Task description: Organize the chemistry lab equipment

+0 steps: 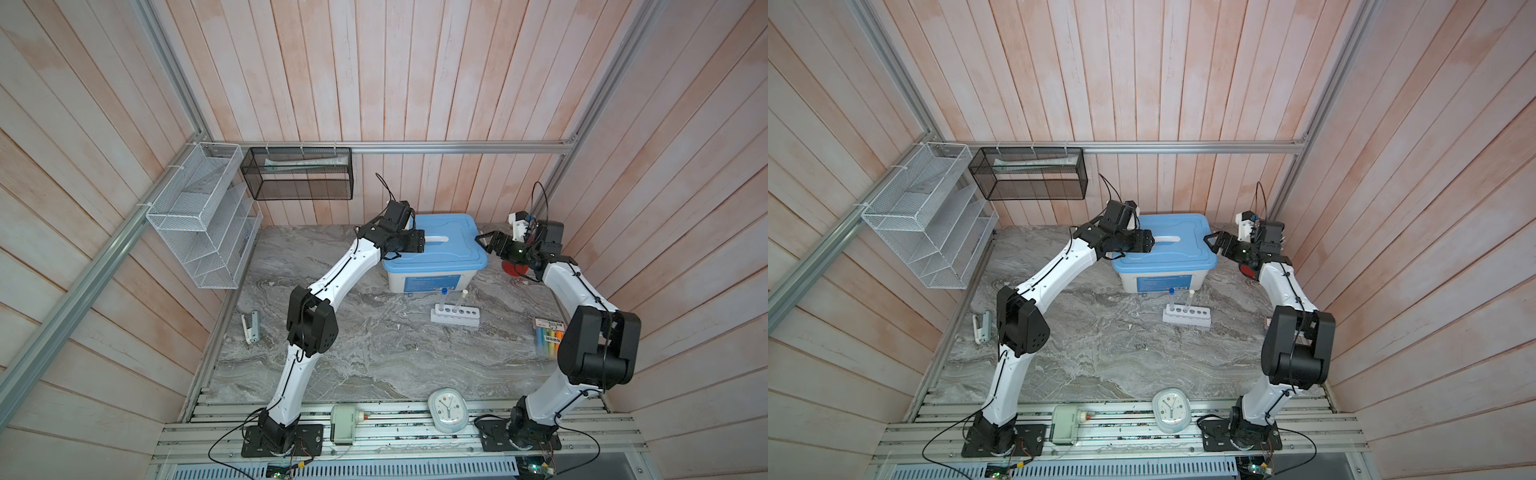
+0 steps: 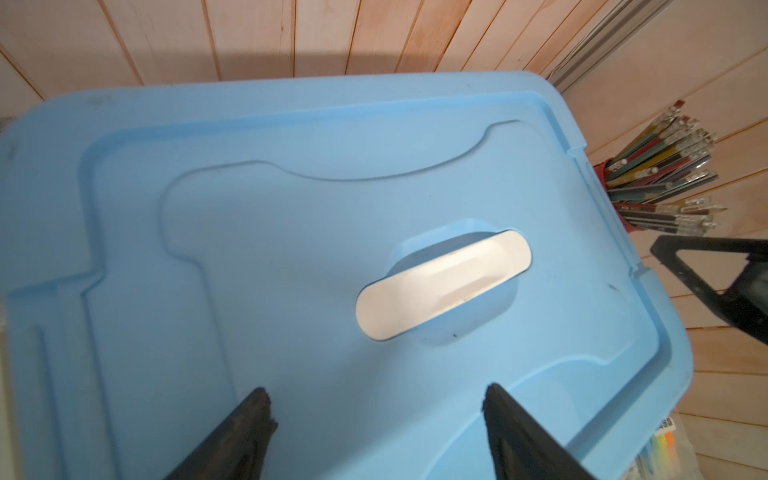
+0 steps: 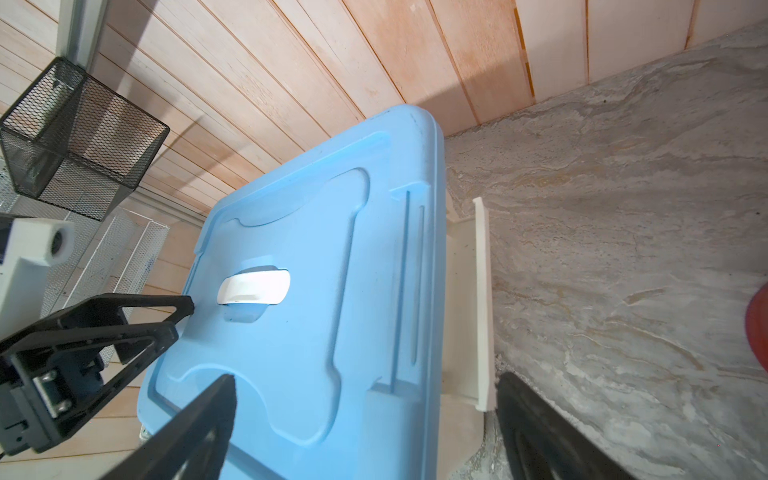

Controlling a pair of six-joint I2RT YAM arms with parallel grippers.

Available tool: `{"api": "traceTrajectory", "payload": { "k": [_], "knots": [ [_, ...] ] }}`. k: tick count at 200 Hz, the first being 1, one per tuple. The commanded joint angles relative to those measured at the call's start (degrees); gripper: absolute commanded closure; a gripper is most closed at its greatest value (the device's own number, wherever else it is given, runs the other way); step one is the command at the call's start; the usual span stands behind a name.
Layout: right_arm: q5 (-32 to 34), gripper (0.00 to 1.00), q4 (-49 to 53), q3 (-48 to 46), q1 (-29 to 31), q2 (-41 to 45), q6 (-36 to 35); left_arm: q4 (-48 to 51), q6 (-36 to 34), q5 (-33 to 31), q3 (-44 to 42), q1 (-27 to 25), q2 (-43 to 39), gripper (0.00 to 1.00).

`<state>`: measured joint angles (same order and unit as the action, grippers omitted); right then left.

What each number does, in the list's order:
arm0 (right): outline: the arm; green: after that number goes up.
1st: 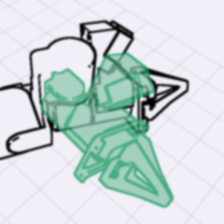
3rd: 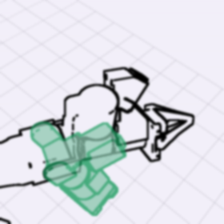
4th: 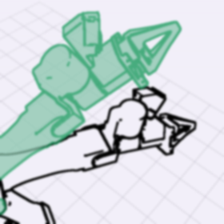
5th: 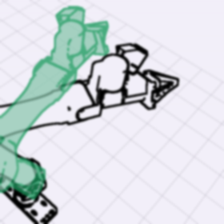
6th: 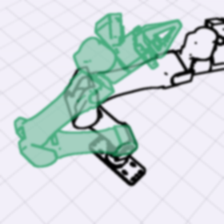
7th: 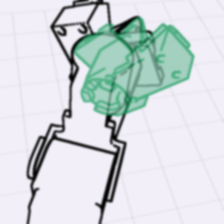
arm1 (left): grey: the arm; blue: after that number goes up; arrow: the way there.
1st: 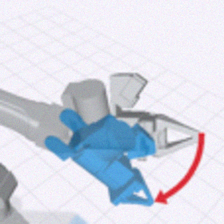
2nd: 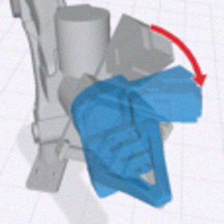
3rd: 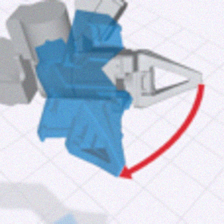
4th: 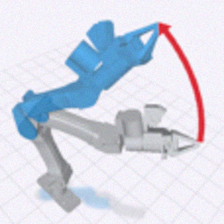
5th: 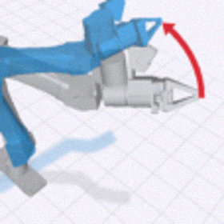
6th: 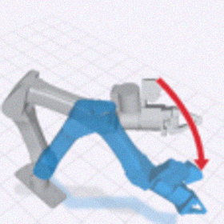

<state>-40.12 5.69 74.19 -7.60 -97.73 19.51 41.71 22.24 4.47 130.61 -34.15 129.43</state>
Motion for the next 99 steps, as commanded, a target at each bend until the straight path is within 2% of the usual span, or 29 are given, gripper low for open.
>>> {"api": "traceTrajectory", "payload": {
  "k": [1,99],
  "knots": [
    [-1.13,0.02,-4.24,-2.26,-0.09,-1.79,1.26,-0.31,-0.49,0.64,-2.45,-0.04,-1.89,0.18],
    [-6.06,0.03,-12.39,-2.8,0.01,-6.89,6.88,0.24,-0.67,1.07,-2.5,0.01,-1.03,0.18]
  ]
}}
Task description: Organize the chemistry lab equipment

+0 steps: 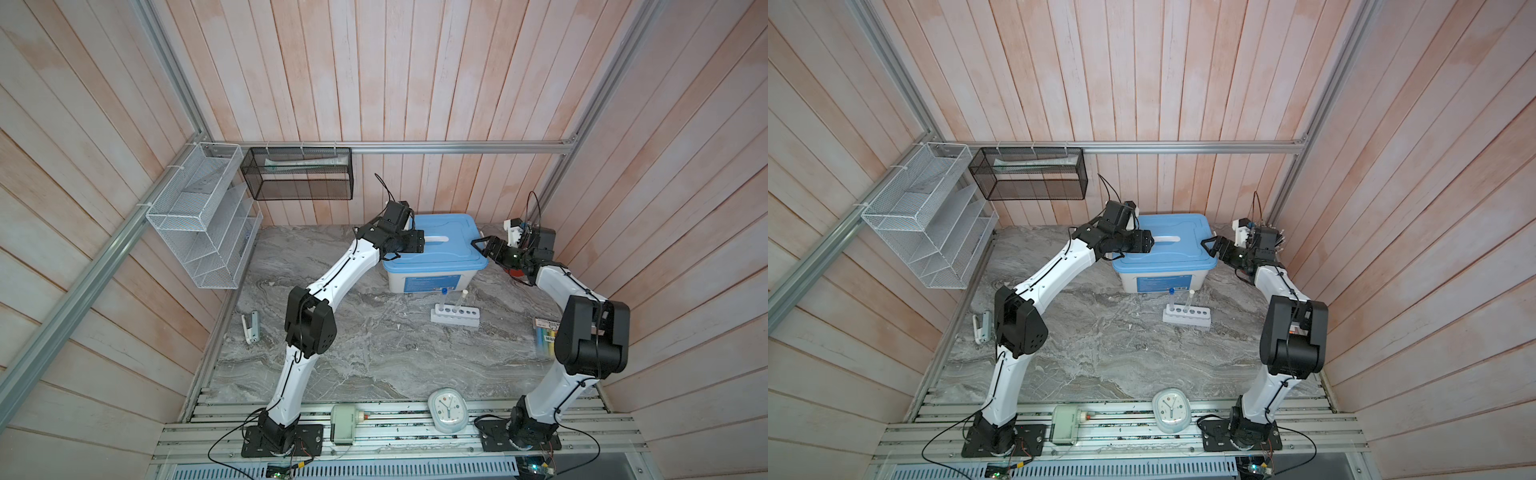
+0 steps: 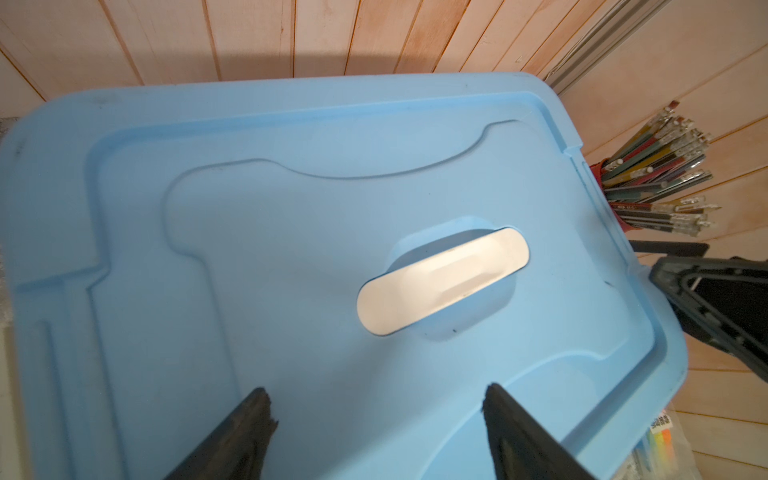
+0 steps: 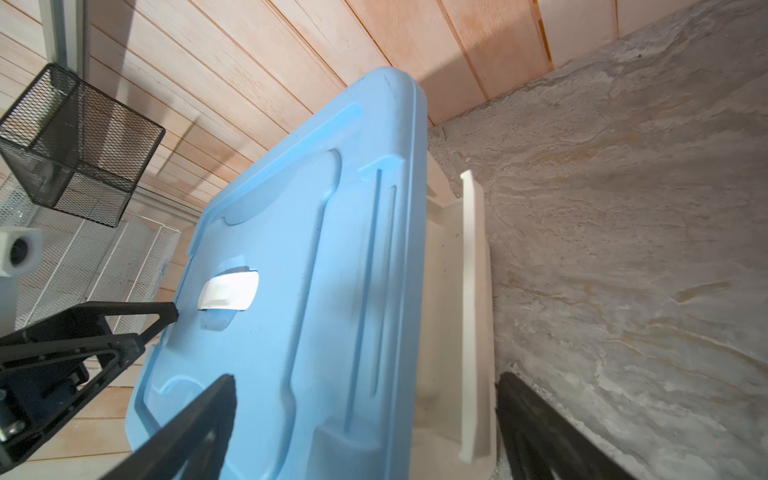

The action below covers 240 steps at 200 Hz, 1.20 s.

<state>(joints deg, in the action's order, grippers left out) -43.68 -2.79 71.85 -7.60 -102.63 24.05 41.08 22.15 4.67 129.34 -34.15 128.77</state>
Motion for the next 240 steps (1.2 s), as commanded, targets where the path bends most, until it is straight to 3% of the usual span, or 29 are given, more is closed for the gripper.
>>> {"api": "traceTrajectory", "payload": {
  "k": [1,47,119,164,240],
  "knots": [
    [-2.57,0.03,-3.99,-0.48,-0.07,-2.02,2.41,0.9,-0.6,0.87,-1.26,-0.02,-0.37,0.18],
    [-3.5,0.07,-7.63,-2.05,-0.06,-2.75,5.3,0.59,-0.73,0.91,-1.96,0.05,-0.44,0.18],
    [-2.24,0.22,-9.25,-5.07,-0.05,-1.73,6.87,-2.35,-0.3,1.53,-6.93,0.58,-3.24,0.18],
    [-0.18,0.34,-6.47,-4.17,-0.04,-0.93,6.2,-3.5,-0.16,2.01,-8.2,0.73,-3.97,0.18],
    [2.75,0.42,-3.72,-3.58,0.21,0.68,5.19,-5.36,-0.03,2.79,-10.83,1.21,-5.09,0.18]
  ]
}}
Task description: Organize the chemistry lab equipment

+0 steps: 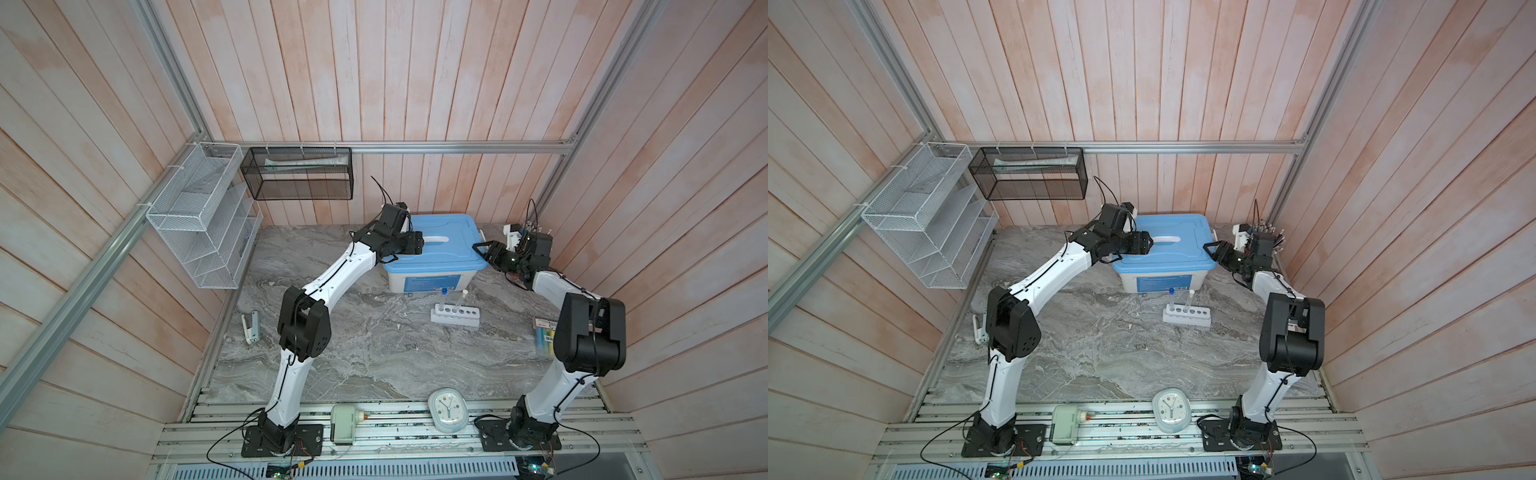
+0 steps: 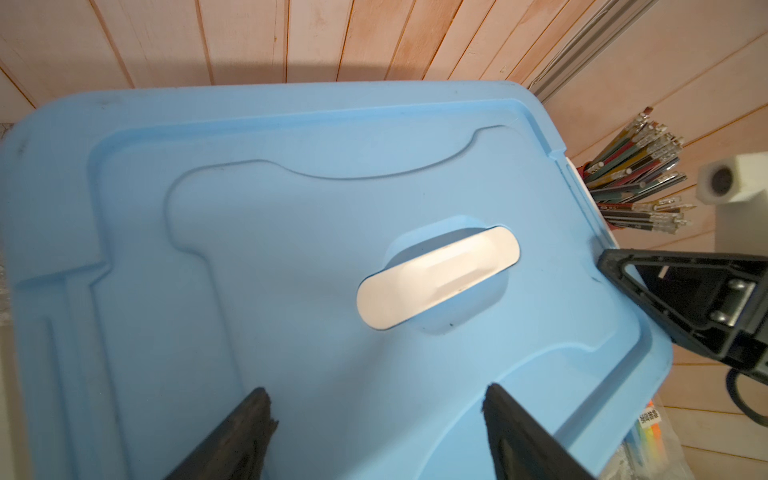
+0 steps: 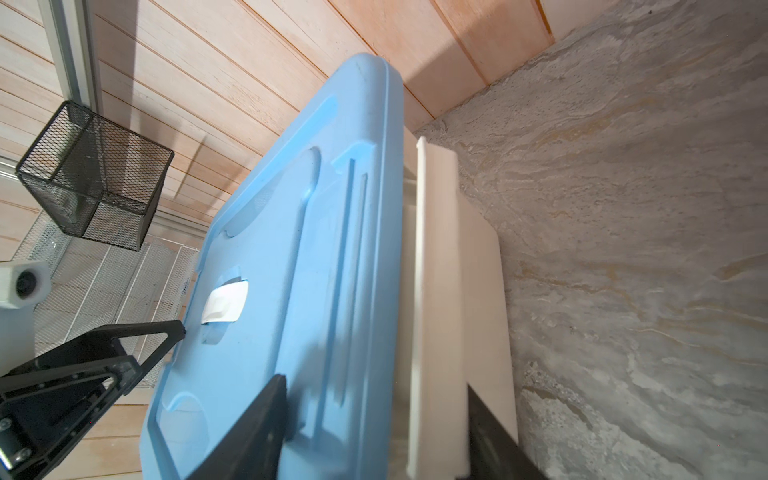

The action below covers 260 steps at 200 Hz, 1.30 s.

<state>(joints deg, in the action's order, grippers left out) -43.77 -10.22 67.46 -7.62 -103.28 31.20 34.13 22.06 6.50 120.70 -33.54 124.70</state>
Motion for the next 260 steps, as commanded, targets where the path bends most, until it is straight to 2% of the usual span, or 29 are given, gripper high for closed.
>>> {"api": "traceTrajectory", "payload": {
  "k": [1,121,260],
  "knots": [
    [2.96,0.42,3.8,0.87,0.28,1.38,-2.03,1.62,0.07,1.0,-2.25,0.59,-1.04,0.18],
    [10.28,0.59,11.48,5.23,3.33,2.21,-6.28,-0.12,-0.01,2.18,-5.11,1.55,-2.8,0.18],
    [15.05,0.65,14.72,5.88,5.59,2.81,-7.38,-1.53,-0.27,2.86,-7.88,2.16,-4.65,0.18]
  ]
}}
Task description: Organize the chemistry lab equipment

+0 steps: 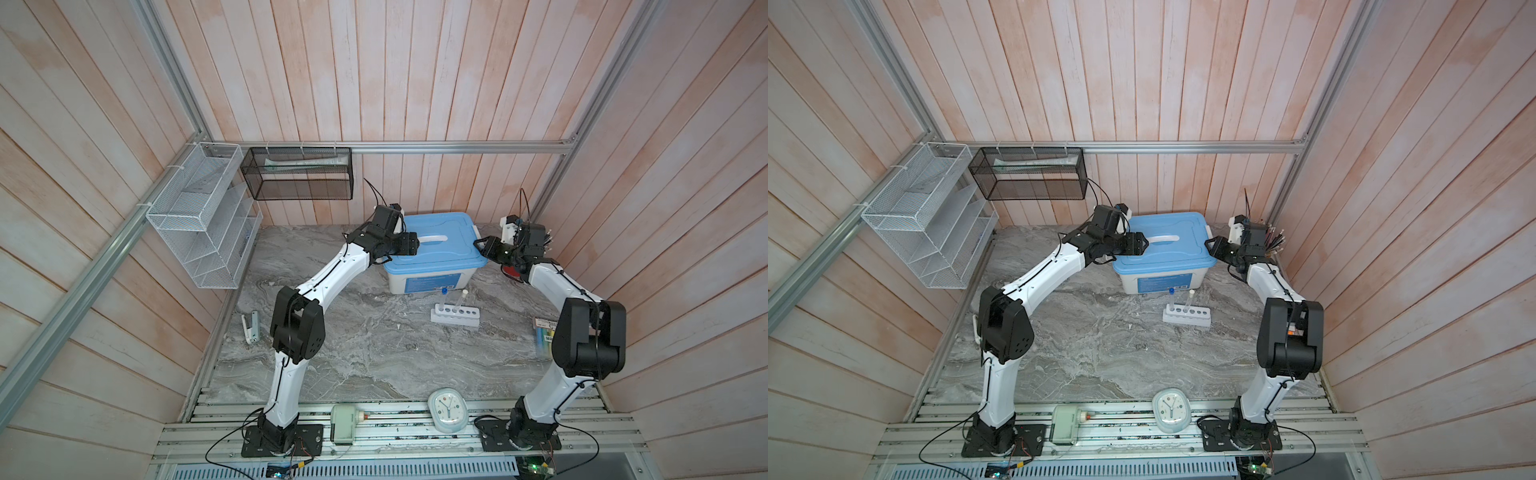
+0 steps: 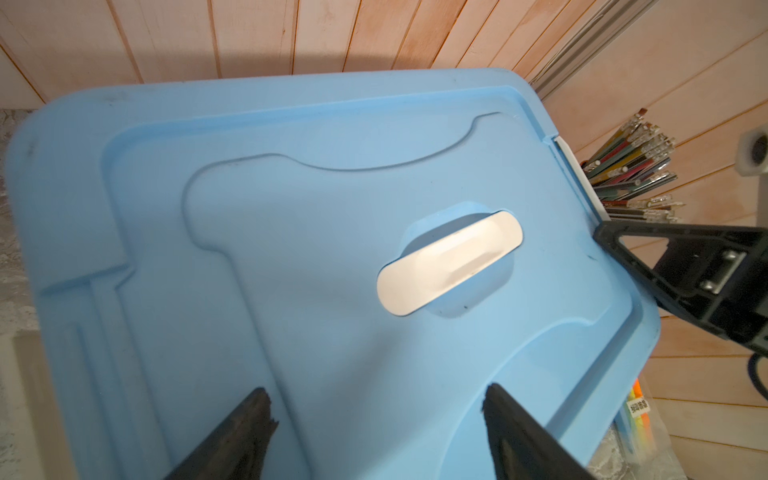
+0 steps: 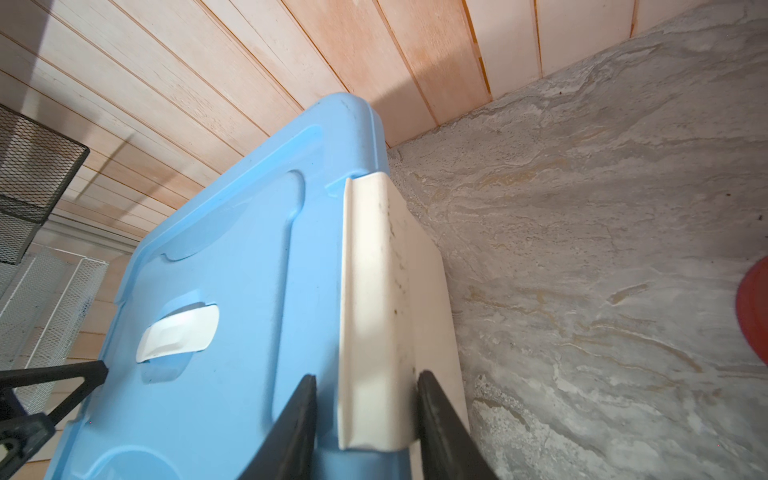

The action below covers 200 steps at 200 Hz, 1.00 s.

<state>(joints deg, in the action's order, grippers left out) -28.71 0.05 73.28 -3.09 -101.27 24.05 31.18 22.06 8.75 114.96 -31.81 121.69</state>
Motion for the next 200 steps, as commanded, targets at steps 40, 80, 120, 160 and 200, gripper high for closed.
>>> {"api": "traceTrajectory", "payload": {
  "k": [40,80,120,160,200],
  "knots": [
    [1.66,0.67,4.6,-0.58,1.55,1.87,0.07,0.33,-0.17,0.74,-4.02,0.68,-2.71,0.18],
    [2.07,0.7,3.63,-1.6,1.93,2.22,1.6,-0.22,0.05,1.15,-4.81,0.79,-3.28,0.18],
    [3.67,0.71,3.72,-1.79,2.87,2.74,1.92,-1.25,0.12,1.43,-6.64,1.05,-4.33,0.18],
    [6.69,0.72,5.16,-1.39,4.11,3.18,1.45,-2.43,0.17,1.7,-8.7,1.4,-5.61,0.18],
    [10.87,0.73,7.22,-0.64,5.88,3.71,0.24,-3.62,0.1,2.23,-10.51,1.75,-6.68,0.18]
  ]
}}
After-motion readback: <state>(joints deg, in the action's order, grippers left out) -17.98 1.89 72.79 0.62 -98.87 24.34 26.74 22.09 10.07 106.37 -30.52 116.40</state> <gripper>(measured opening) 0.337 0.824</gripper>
